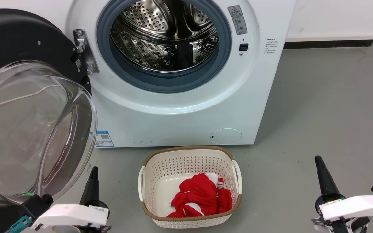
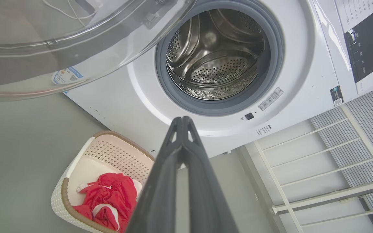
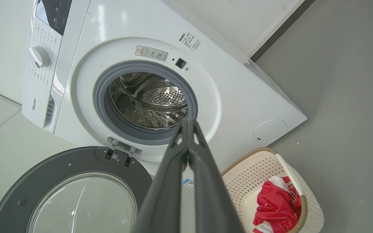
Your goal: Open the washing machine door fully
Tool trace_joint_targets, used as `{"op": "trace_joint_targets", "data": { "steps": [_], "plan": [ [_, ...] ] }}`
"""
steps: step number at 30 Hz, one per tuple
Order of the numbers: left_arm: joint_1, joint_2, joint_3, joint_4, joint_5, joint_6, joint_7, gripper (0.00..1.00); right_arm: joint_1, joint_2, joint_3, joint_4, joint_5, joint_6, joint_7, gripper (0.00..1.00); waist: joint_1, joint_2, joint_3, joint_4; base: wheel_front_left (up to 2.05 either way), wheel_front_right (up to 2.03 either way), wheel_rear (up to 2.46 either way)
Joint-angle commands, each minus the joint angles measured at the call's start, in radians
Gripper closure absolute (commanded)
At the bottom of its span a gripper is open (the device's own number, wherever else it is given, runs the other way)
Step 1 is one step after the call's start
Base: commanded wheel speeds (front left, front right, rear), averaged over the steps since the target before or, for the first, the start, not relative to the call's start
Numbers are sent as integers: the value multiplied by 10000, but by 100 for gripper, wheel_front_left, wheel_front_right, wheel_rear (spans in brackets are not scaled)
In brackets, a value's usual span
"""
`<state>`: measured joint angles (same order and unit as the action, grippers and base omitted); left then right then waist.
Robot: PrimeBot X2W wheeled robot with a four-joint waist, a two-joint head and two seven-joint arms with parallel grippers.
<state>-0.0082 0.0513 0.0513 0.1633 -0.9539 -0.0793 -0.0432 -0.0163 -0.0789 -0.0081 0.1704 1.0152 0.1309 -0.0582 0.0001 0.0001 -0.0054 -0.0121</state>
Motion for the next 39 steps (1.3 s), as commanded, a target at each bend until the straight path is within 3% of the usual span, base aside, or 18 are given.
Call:
{"op": "trace_joint_targets", "data": {
  "steps": [1, 39],
  "plan": [
    [-290, 15, 68, -45, -310, -73, 65, 100, -230, -70, -40, -27, 306, 0, 66, 100, 0, -1, 1, 3, 0, 0, 0],
    [-806, 2, 438, 518, -4356, -374, 1048, 100, -725, -33, -437, 458, 4186, -2, 931, 100, 0, -1, 49, 70, 0, 0, 0]
  ]
}}
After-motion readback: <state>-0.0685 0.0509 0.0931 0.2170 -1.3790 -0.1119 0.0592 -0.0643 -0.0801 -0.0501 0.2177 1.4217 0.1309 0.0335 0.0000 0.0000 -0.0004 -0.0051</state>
